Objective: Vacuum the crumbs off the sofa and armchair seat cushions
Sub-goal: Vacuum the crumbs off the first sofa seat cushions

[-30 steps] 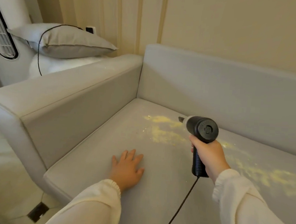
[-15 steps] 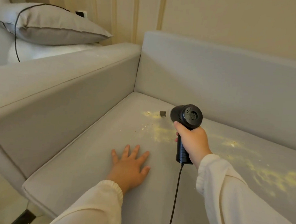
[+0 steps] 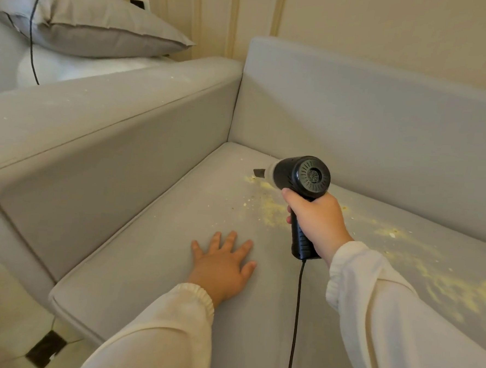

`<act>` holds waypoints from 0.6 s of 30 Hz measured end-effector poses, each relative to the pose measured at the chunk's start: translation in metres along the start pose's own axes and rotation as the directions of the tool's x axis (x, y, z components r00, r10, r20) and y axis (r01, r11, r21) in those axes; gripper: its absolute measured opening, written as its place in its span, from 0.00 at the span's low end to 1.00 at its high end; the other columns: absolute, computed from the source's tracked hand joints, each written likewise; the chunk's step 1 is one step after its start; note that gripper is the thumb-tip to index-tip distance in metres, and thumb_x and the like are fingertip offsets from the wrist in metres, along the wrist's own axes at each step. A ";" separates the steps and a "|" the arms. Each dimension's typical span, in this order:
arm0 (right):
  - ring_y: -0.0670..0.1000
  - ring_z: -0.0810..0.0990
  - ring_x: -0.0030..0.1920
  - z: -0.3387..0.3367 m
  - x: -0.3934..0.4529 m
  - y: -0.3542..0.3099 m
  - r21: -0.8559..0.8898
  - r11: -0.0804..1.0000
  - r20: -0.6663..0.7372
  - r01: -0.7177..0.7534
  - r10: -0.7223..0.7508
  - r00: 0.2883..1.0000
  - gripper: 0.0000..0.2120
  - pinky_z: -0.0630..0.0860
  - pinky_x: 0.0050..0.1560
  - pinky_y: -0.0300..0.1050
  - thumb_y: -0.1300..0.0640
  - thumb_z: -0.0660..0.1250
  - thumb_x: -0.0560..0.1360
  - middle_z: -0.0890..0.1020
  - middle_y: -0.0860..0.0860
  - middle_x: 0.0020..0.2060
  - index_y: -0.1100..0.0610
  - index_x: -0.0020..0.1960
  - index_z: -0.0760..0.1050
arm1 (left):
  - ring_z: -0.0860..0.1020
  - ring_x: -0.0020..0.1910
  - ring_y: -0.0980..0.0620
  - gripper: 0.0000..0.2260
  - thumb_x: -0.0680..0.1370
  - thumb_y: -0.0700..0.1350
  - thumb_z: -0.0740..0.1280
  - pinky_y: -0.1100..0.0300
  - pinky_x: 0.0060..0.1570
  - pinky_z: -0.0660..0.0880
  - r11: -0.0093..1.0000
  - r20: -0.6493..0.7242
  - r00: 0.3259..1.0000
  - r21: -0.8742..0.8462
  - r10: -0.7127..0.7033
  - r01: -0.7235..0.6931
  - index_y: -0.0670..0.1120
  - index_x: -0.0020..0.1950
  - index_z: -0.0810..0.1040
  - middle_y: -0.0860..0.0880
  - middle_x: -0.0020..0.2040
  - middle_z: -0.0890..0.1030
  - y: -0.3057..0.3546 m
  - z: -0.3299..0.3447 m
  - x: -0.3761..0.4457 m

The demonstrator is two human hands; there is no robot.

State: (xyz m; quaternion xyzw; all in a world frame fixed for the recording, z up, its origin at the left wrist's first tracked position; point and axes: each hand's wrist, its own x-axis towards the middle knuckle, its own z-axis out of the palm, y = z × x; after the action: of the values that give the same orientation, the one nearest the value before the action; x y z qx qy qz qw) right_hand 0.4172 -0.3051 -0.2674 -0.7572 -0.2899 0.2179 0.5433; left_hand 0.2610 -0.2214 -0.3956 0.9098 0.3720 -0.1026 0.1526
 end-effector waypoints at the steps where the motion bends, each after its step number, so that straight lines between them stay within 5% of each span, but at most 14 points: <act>1: 0.51 0.86 0.39 -0.001 -0.001 -0.004 -0.009 1.000 0.004 -0.002 0.002 1.000 0.04 0.84 0.44 0.48 0.50 0.74 0.78 0.87 0.55 0.43 0.47 0.50 0.81 | 0.41 0.84 0.43 0.28 0.84 0.67 0.43 0.26 0.74 0.40 1.000 -0.007 1.000 -0.006 0.003 -0.003 0.65 0.83 0.44 0.54 0.85 0.42 0.000 -0.002 -0.002; 5: 0.55 0.88 0.40 -0.013 0.007 -0.035 -0.107 0.994 0.006 0.027 -0.027 1.000 0.10 0.84 0.47 0.51 0.47 0.75 0.76 0.88 0.54 0.39 0.53 0.48 0.83 | 0.40 0.84 0.42 0.28 0.84 0.67 0.44 0.25 0.74 0.40 1.000 -0.044 0.999 0.014 0.027 -0.027 0.64 0.84 0.46 0.53 0.85 0.42 -0.003 -0.009 -0.016; 9: 0.50 0.86 0.36 -0.017 0.009 -0.069 -0.026 0.998 0.037 0.066 -0.065 0.997 0.08 0.83 0.39 0.45 0.49 0.74 0.77 0.86 0.53 0.41 0.52 0.53 0.82 | 0.40 0.84 0.42 0.28 0.84 0.67 0.43 0.25 0.74 0.40 0.999 -0.046 0.998 0.028 0.033 -0.032 0.64 0.84 0.45 0.53 0.85 0.40 -0.013 -0.012 -0.027; 18: 0.54 0.87 0.40 0.000 0.009 -0.027 -0.062 0.997 0.041 -0.056 0.058 0.997 0.09 0.86 0.51 0.54 0.48 0.75 0.77 0.88 0.58 0.44 0.53 0.52 0.82 | 0.39 0.84 0.43 0.29 0.83 0.68 0.44 0.24 0.73 0.39 1.000 -0.004 1.000 0.011 -0.017 0.017 0.66 0.83 0.42 0.53 0.85 0.39 -0.013 -0.005 -0.016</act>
State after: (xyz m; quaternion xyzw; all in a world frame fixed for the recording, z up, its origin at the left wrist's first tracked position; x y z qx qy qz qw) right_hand 0.4183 -0.2923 -0.2419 -0.7765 -0.2863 0.2407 0.5071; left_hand 0.2413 -0.2214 -0.3887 0.9076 0.3796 -0.1041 0.1459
